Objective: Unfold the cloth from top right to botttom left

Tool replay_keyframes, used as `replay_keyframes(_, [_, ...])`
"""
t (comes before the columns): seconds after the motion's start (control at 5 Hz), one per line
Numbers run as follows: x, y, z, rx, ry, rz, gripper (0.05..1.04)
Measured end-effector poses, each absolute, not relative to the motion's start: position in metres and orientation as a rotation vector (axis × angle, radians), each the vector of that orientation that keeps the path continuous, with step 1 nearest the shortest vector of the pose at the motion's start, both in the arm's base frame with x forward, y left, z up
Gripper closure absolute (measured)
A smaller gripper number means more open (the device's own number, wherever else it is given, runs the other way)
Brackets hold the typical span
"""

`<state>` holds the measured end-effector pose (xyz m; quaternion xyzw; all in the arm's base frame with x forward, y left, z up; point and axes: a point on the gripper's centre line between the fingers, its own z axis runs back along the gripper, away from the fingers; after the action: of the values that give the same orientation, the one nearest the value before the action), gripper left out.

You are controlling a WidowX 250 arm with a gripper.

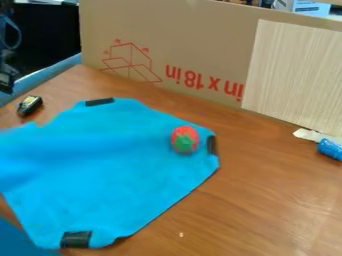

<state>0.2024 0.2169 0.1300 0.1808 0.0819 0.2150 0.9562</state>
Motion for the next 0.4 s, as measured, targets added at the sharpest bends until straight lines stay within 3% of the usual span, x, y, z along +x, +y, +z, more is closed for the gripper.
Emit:
replay_keyframes(0.2, [0.2005,0.2149,0.1306,0.360,0.176,0.464,0.328])
replay_keyframes(0.4, [0.2031,0.2120,0.1375,0.335,0.174,0.515,0.095])
